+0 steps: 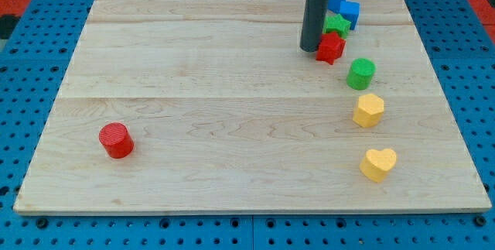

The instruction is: Keep red circle in between green circle and yellow hexagon

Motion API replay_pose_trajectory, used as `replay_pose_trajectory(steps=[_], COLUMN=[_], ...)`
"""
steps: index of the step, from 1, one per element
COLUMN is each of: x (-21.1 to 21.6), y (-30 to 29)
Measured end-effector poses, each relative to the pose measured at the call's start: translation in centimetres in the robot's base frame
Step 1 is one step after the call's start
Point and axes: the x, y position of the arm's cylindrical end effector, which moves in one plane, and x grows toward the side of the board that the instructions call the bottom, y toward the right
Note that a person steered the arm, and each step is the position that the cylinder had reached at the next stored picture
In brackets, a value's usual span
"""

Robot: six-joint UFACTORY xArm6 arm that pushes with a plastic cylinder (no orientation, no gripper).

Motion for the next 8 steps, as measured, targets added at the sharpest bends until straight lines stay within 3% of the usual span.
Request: replay_pose_trajectory(steps=[1,2,5,7,8], x=[0.4,2.2,7.4,16.3,18.3], y=[0.1,-6.6,-33.7,-40.8,-38.1])
